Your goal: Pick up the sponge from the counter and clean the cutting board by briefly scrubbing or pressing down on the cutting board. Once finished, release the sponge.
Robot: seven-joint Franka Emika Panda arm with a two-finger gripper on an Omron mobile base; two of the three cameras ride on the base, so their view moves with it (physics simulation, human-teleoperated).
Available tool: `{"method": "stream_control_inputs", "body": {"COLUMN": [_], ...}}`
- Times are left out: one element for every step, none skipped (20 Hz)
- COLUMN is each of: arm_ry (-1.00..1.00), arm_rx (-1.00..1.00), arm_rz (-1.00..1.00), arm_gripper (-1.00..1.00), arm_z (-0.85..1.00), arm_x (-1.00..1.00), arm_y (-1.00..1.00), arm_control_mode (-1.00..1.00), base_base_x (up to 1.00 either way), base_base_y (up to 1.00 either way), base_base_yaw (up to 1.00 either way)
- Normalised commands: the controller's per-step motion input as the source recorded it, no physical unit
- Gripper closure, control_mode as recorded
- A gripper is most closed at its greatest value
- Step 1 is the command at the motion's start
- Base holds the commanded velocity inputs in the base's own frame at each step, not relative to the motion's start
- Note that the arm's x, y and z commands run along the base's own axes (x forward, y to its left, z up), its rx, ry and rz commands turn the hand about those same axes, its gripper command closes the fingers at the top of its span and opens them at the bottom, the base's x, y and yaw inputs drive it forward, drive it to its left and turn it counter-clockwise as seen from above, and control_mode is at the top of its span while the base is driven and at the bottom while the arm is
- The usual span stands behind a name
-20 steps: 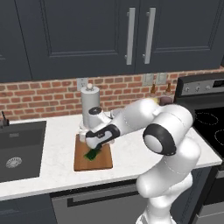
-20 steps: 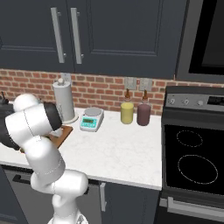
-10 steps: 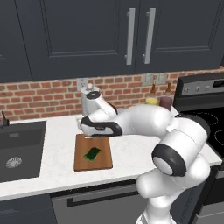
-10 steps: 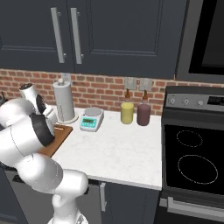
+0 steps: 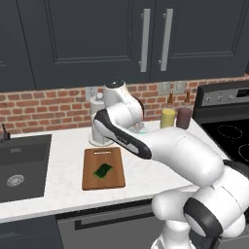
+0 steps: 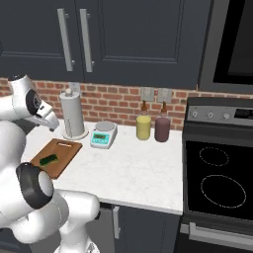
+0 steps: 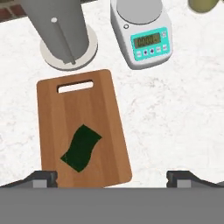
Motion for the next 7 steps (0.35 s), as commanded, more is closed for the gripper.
{"method": "stream_control_inputs", "body": {"arm_ry": [0.00, 0.00, 0.00, 0.00, 0.00, 0.00, 0.05], "arm_rx": [0.00, 0.00, 0.00, 0.00, 0.00, 0.01, 0.03], "arm_rz": [0.00, 0.00, 0.00, 0.00, 0.00, 0.00, 0.00], "arm_gripper": [-1.00, -1.00, -1.00, -1.00, -1.00, -1.00, -1.00], "arm_z": [0.92, 0.86, 0.79, 0.66, 0.59, 0.49, 0.32], "arm_x": [-0.90, -0.91, -0.86, -0.84, -0.84, -0.78, -0.63], "arm_y": [-0.50, -0.57, -0.61, -0.66, -0.75, -0.83, -0.86], "arm_control_mode": [-1.00, -1.00, -1.00, -1.00, -1.00, -1.00, -1.00], "base_base_x": [0.00, 0.00, 0.00, 0.00, 0.00, 0.00, 0.00], "base_base_y": [0.00, 0.00, 0.00, 0.00, 0.00, 0.00, 0.00], "base_base_yaw": [0.00, 0.00, 0.00, 0.00, 0.00, 0.00, 0.00]}}
